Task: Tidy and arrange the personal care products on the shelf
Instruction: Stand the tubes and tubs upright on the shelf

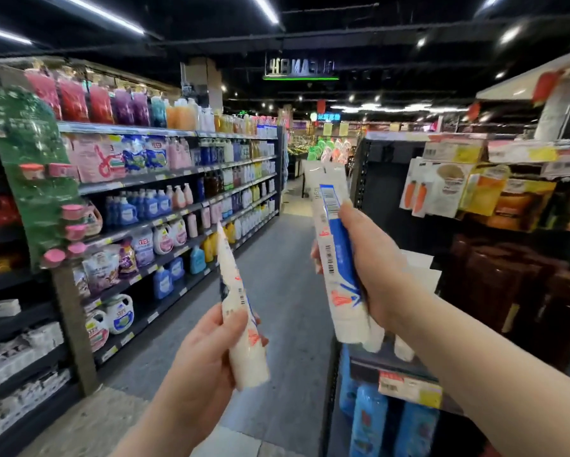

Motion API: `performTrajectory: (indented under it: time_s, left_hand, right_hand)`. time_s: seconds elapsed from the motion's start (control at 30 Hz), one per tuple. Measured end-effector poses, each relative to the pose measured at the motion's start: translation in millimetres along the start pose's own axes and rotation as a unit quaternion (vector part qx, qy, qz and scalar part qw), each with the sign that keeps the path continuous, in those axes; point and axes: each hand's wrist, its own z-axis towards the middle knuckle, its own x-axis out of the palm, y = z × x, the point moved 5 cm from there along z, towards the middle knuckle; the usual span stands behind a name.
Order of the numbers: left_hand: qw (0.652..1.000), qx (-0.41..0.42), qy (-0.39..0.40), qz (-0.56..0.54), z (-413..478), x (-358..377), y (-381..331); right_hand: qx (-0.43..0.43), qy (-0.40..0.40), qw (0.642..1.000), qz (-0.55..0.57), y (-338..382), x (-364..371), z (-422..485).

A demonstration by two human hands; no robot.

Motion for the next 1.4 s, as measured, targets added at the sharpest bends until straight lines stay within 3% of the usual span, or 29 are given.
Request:
performTrajectory:
  time_s: [0.13, 0.23, 0.53, 0.77, 0.97, 1.13, 1.33, 1.4]
  left_hand:
    - [0.998, 0.041, 0.033, 0.035, 68, 27, 1]
    - [0.993, 0.081, 0.055, 0.059, 112, 46, 6]
    - [0.983, 0.101, 0.109, 0.105, 222, 95, 22]
    - [0.988, 0.015, 0.150, 0.039, 283, 117, 44]
    - [0.974, 0.017, 0.218, 0.057, 306, 126, 67]
    - [0.971, 0.006, 0.231, 0.065, 313, 133, 79]
    - [0.974, 0.022, 0.205, 0.093, 322, 145, 88]
    - [0.978, 0.022, 0.184, 0.093, 322, 147, 93]
  right_hand:
    - [-0.143, 0.037, 0.981, -0.123, 47, -40, 35]
    - [-0.204, 0.046, 0.949, -0.235, 71, -67, 53]
    - [-0.244, -0.020, 0.861, -0.445, 78, -131, 111]
    - [-0.133, -0.112, 0.847, -0.503, 60, -177, 150]
    - [-0.027, -0.161, 0.780, -0.604, 35, -213, 174]
    - [0.065, -0.123, 0.723, -0.677, 21, -230, 187]
    - [0.112, -0.011, 0.616, -0.779, 5, -235, 195]
    - [0.130, 0.021, 0.614, -0.778, -6, -239, 196]
